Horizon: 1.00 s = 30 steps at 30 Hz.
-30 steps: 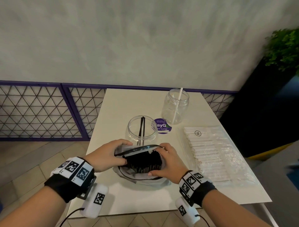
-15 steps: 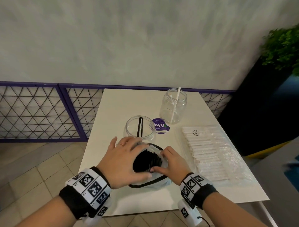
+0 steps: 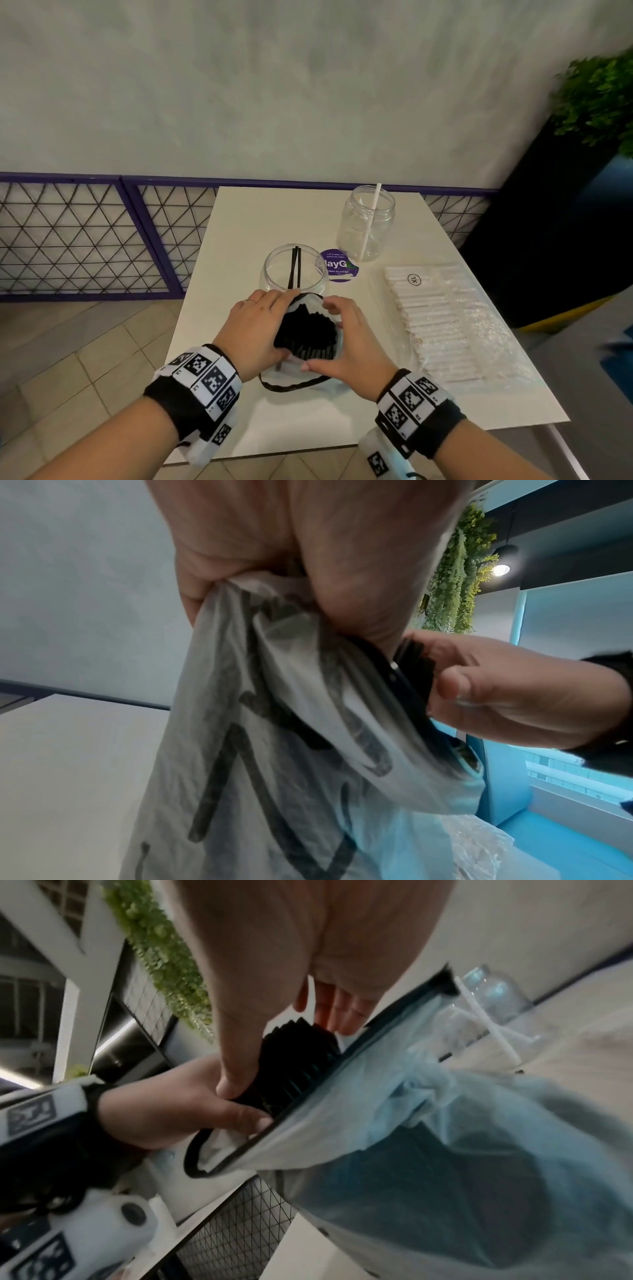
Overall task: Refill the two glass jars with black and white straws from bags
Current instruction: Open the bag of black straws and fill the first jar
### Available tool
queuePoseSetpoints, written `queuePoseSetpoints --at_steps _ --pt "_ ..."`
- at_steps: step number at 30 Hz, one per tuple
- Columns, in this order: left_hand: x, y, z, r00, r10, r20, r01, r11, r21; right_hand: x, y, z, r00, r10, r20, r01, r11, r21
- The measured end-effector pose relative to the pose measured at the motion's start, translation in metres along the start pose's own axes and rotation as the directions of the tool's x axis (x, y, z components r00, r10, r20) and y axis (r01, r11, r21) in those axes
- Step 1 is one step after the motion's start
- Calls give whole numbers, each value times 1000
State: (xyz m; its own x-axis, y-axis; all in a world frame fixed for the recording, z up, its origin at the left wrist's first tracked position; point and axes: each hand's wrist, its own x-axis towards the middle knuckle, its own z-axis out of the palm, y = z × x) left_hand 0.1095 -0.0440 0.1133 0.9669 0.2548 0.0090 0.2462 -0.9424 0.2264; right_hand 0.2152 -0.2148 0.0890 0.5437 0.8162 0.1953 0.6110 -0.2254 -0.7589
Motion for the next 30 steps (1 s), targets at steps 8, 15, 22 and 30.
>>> queuePoseSetpoints --at_steps 8,15,22,30 --pt "1 0 2 1000 10 13 -10 1000 -17 17 6 4 974 120 193 -154 972 175" --pt "-3 -1 4 1000 25 4 -24 999 -46 21 10 -13 928 137 346 -191 973 126" --pt "-3 -2 4 1000 23 1 -23 999 -44 24 10 -17 887 143 439 -163 987 9" --pt "-4 -1 7 1000 18 -15 -18 999 -33 12 21 -11 951 93 296 -67 993 -99"
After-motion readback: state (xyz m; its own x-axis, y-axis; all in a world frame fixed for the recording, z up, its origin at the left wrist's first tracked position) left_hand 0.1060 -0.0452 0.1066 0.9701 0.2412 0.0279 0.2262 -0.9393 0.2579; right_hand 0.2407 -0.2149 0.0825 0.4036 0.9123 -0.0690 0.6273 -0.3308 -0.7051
